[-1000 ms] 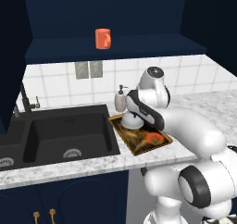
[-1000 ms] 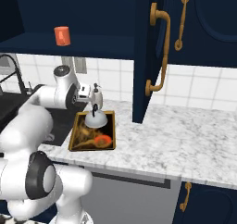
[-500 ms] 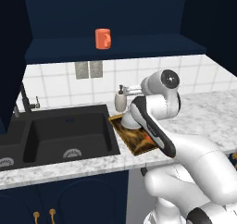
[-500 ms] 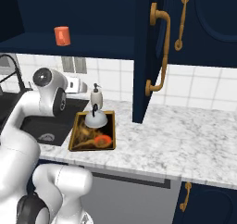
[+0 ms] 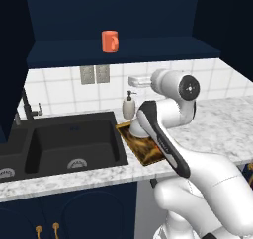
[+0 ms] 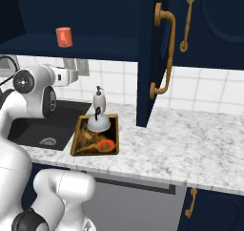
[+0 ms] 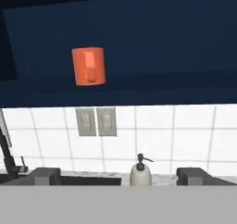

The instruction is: Pick the kettle from the counter and place it on the tray. Then pick the mug from the cabinet and place it on the tray. Then close the cabinet doors.

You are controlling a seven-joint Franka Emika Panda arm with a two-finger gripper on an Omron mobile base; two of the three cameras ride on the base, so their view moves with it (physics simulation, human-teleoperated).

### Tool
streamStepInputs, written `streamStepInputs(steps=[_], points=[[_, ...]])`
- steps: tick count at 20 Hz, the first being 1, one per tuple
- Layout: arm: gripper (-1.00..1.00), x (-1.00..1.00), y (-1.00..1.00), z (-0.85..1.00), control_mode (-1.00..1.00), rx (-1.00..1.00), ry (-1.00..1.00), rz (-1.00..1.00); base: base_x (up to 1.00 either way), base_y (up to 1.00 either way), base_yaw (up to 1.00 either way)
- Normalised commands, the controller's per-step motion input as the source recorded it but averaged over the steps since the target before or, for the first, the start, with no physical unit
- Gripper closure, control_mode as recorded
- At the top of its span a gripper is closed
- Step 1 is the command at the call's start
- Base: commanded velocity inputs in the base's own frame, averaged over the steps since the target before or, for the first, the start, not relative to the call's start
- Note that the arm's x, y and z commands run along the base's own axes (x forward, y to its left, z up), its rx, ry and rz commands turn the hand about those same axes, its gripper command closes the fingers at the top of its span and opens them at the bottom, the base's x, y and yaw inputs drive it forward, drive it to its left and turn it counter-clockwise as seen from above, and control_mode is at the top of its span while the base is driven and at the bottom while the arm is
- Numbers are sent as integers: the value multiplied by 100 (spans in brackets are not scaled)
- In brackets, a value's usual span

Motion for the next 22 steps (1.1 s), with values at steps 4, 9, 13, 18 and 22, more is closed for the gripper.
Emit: streamStepInputs(steps=[4,9,13,18,22], points=[[-100,-19,30,88,-100,0,-17,0,0,0,0],[-100,-9,3,41,-100,0,-8,1,0,0,0],[-100,0,11,3,-100,0,0,-1,0,0,0],[-100,18,34,40,-100,-7,5,-2,0,0,0],[-100,34,9,27,-100,-4,4,0,0,0,0]])
